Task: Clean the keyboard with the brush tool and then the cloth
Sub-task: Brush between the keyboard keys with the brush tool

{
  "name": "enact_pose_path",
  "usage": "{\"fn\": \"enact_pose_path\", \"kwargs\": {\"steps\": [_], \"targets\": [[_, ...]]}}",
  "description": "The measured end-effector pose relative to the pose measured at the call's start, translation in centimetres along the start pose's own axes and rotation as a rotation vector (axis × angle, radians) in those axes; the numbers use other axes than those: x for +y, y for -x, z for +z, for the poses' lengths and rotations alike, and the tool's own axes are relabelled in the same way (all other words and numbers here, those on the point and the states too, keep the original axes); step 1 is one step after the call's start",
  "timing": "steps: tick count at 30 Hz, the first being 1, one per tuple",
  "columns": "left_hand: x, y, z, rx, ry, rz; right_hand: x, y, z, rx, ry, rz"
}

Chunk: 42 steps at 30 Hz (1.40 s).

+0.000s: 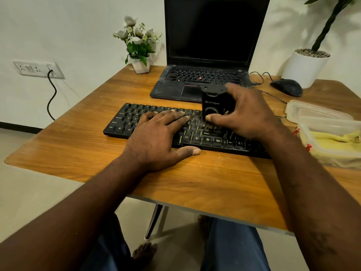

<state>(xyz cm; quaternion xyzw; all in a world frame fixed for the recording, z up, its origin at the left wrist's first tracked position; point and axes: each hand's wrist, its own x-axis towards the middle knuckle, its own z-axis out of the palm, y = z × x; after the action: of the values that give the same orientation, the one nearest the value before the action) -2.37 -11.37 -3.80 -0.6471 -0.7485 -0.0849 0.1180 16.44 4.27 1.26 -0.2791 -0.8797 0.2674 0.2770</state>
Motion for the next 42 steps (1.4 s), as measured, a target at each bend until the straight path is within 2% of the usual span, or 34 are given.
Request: {"fn": "enact_pose_path", "kwargs": {"steps": [1, 5, 9, 13, 14, 17, 18, 22, 23, 27, 31, 32, 35, 36, 40, 42], "targets": [[0.0, -0.1, 0.0, 0.001, -0.002, -0.003, 0.4, 0.2, -0.3, 0.012, -0.007, 0.006], [0.0, -0.2, -0.2, -0.008, -0.003, 0.009, 0.2, 0.6, 0.0, -0.127, -0.138, 0.018], [0.4, -0.2, 0.0, 0.001, -0.006, 0.000, 0.5, -0.2, -0.2, 0.095, 0.013, 0.057], [0.9, -0.2, 0.0, 0.019, 0.002, -0.017, 0.0, 0.4, 0.5, -0.132, -0.136, 0.024], [0.9, -0.3, 0.0, 0.016, 0.002, -0.018, 0.1, 0.3, 0.6, -0.120, -0.123, 0.021], [0.9, -0.4, -0.1, 0.010, 0.005, -0.027, 0.4, -0.5, 0.3, 0.090, 0.041, 0.037], [0.9, -0.4, -0.1, 0.007, 0.007, -0.029, 0.5, -0.6, 0.2, 0.109, 0.058, 0.035], [1.0, -0.6, -0.2, 0.021, 0.016, -0.032, 0.2, -0.2, 0.2, -0.157, -0.121, -0.018], [1.1, -0.7, -0.2, 0.017, 0.011, -0.032, 0.2, -0.4, 0.1, -0.172, -0.108, -0.018], [1.9, -1.2, -0.1, 0.010, -0.005, -0.041, 0.0, -2.5, -0.5, 0.019, 0.139, 0.015], [1.9, -1.4, 0.0, 0.009, -0.005, -0.035, 0.2, -2.6, -0.1, -0.150, 0.004, 0.024], [1.9, -1.4, 0.1, 0.003, -0.009, -0.034, 0.4, -2.5, 0.1, -0.123, 0.001, 0.035], [1.8, -1.5, 0.1, -0.006, -0.019, -0.033, 0.7, -2.6, 0.4, 0.123, 0.123, 0.041], [1.8, -1.5, 0.1, -0.009, -0.020, -0.034, 0.6, -2.6, 0.4, 0.141, 0.123, 0.037], [1.9, -1.3, 0.0, -0.016, -0.027, -0.041, 0.3, -2.1, 1.0, -0.047, -0.034, 0.030], [1.9, -1.4, 0.1, -0.017, -0.026, -0.044, 0.6, -2.5, 1.3, 0.039, 0.042, 0.038]]}}
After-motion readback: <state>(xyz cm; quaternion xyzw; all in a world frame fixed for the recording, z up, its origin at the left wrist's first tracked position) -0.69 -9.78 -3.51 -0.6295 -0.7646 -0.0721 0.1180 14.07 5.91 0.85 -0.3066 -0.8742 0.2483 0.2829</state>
